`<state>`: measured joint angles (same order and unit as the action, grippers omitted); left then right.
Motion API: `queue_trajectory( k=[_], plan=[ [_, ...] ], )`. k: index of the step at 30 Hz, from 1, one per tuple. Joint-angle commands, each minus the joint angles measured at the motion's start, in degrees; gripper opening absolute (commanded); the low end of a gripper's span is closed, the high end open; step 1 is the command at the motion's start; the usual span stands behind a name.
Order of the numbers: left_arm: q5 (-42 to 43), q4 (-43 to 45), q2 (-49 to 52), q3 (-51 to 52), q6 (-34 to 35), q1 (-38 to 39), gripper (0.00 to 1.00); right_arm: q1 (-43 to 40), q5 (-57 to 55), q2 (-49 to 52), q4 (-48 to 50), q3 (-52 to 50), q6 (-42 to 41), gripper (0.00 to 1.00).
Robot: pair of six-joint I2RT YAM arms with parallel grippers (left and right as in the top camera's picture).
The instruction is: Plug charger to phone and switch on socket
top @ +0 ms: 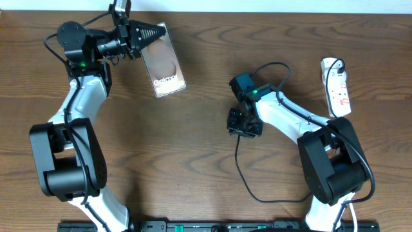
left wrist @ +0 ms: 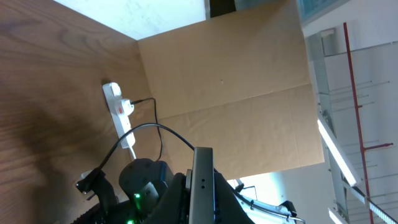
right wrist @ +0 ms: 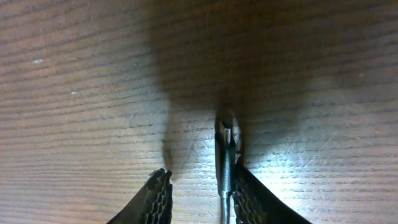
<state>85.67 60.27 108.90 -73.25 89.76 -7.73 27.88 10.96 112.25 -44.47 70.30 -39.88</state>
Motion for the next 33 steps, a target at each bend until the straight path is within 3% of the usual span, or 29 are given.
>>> queue_trajectory(
  k=[1,2,4,5,15,17,19,22,30,33],
  plan=[
    [-0.09,0.52,-0.79,-0.87,-0.13,-0.35,0.07,-0.13,-4.50,6.01,-0.17,-3.65,-0.13,0.34],
    [-0.11,0.52,-0.79,-0.87,-0.13,-0.35,0.08,-0.13,-4.50,6.01,-0.17,-3.65,-0.13,0.32],
    [-0.11,0.52,-0.79,-0.87,-0.13,-0.35,0.07,-0.13,-4.55,6.01,-0.22,-3.65,-0.13,0.04],
    [-0.11,0.52,-0.79,-0.87,-0.13,-0.35,0.07,-0.11,-4.55,6.01,-0.22,-3.65,-0.13,0.01],
    [-0.11,0.52,-0.79,-0.87,-0.11,-0.35,0.07,-0.09,-1.53,6.01,-0.11,-3.65,1.73,0.01],
    [-0.11,0.52,-0.79,-0.87,-0.11,-0.35,0.07,-0.28,6.29,6.01,1.22,-3.65,5.95,0.01],
    [-0.11,0.52,-0.79,-0.87,-0.13,-0.35,0.07,-0.31,30.99,6.01,7.65,-3.65,21.44,0.01],
    [-0.11,0.52,-0.79,-0.87,-0.13,-0.35,0.08,-0.31,52.26,6.01,12.76,-3.65,29.53,0.01],
    [-0.20,2.84,-0.79,-0.87,-0.09,-0.35,0.07,0.33,76.00,6.01,29.07,-3.65,30.10,0.01],
    [-0.17,6.67,-0.79,-0.96,0.07,-0.35,0.08,0.24,78.42,6.01,35.06,-3.56,26.88,0.01]
  ],
)
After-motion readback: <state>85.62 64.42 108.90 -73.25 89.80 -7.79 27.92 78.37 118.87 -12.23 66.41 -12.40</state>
